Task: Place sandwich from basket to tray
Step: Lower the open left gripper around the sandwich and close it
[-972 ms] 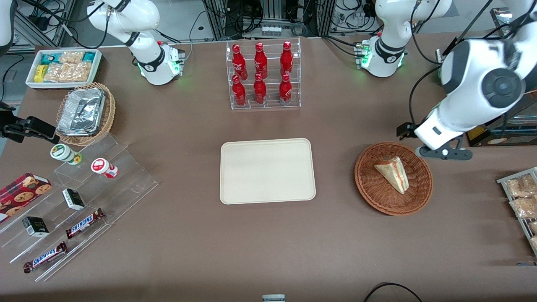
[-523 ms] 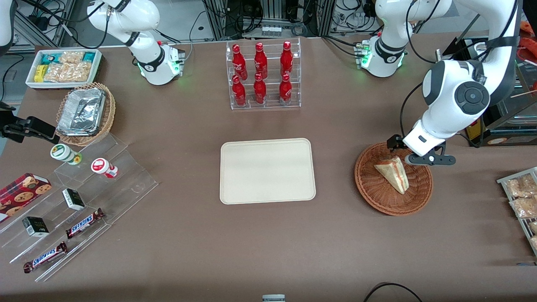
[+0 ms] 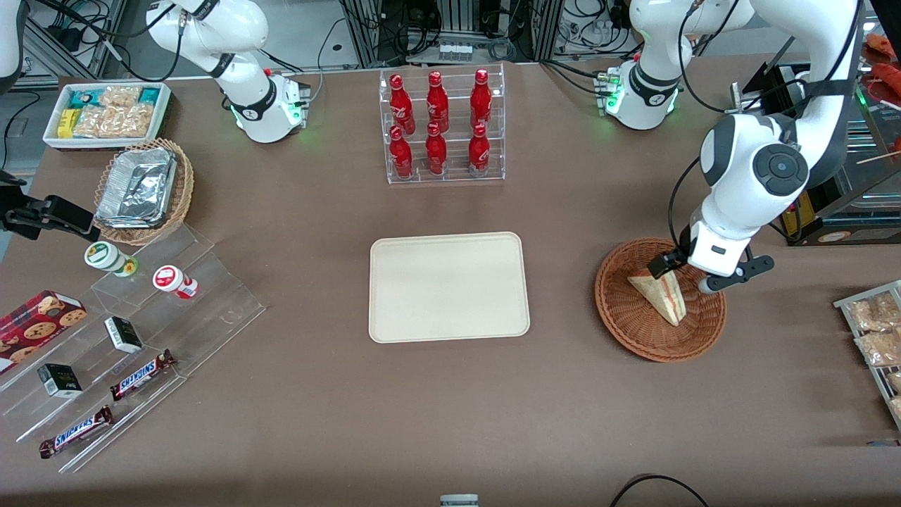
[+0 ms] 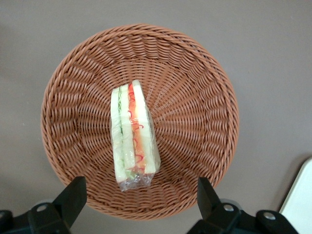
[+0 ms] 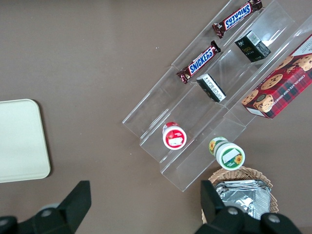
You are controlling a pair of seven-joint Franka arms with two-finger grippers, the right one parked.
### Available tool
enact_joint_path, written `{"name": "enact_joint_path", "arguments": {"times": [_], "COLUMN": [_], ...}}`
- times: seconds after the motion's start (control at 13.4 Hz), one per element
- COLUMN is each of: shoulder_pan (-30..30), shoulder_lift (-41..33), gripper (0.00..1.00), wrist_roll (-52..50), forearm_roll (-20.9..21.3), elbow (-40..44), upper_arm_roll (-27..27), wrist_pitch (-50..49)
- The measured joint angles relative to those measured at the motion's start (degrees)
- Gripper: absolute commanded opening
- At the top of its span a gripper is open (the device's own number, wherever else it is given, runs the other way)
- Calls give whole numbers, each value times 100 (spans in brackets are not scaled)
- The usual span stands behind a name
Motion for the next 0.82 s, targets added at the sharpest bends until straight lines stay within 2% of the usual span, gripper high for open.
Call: {"name": "enact_joint_path", "arguments": {"times": [0.15, 0.3, 0.82], "shoulder_pan": [3, 6, 19], "shoulder_lift": [88, 185, 671], "gripper": [100, 100, 100], "wrist_roll": [-854, -1266, -1389], "forearm_roll": [-1, -1, -1], "elbow": [-60, -70, -84], "upper_arm_roll": [2, 4, 64], "wrist_pitch": [215, 290, 561]}}
